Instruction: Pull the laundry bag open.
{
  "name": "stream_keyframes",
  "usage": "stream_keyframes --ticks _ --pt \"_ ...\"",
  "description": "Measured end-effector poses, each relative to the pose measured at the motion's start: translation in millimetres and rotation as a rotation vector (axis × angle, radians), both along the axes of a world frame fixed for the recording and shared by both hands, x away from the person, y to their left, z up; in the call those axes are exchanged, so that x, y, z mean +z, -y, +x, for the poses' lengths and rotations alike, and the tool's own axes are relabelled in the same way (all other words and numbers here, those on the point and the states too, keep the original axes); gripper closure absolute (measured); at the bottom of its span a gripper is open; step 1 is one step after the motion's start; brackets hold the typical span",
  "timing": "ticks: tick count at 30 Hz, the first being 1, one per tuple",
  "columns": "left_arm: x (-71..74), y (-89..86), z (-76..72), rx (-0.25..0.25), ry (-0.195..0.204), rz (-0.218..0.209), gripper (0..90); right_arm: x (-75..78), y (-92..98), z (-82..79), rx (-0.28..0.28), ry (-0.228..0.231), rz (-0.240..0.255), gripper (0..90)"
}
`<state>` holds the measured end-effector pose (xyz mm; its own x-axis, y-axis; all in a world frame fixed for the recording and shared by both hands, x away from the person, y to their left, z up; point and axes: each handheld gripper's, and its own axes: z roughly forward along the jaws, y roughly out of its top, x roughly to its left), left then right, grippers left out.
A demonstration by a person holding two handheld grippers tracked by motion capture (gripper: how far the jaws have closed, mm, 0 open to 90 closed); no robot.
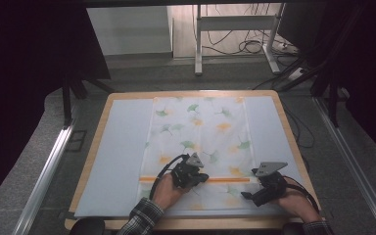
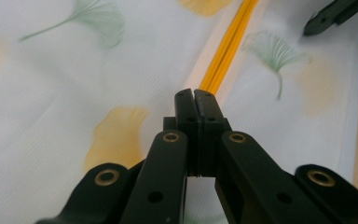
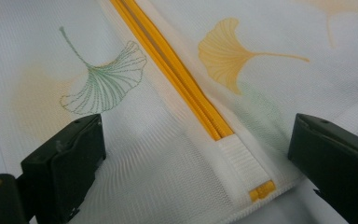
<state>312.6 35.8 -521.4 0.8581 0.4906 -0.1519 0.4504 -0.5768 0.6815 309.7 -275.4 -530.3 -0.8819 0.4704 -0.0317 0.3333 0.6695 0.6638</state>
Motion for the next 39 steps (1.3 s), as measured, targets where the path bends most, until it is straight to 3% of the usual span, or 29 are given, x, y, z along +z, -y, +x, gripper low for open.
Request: stream_keyframes --ticks 3,10,18,21,36,39 --pt "-0.8 -15.0 -2.5 0.025 -0.002 0.015 90.0 0.0 -0.1 -0.1 -0.002 0.000 0.000 3.7" --pt "-4.4 -54.4 -10.7 0.088 -0.019 -0.003 90.0 -0.1 0.0 -0.2 -0.003 0.001 0.001 3.7" --pt "-4.1 -81.0 -17.9 0.140 -0.020 -0.003 90.0 -0.1 0.0 -0.3 -0.004 0.002 0.001 3.7" --pt "-2.3 -87.8 -20.0 0.153 -0.012 0.016 90.0 -0.1 0.0 -0.4 -0.005 0.002 0.001 3.7" --pt "-0.6 -158.1 -36.1 0.274 -0.030 0.000 90.0 0.0 -0.1 -0.5 -0.005 0.003 0.000 3.8" --pt "-0.8 -167.4 -39.3 0.295 -0.019 0.019 90.0 0.0 -0.1 -0.7 -0.006 0.003 0.000 3.8"
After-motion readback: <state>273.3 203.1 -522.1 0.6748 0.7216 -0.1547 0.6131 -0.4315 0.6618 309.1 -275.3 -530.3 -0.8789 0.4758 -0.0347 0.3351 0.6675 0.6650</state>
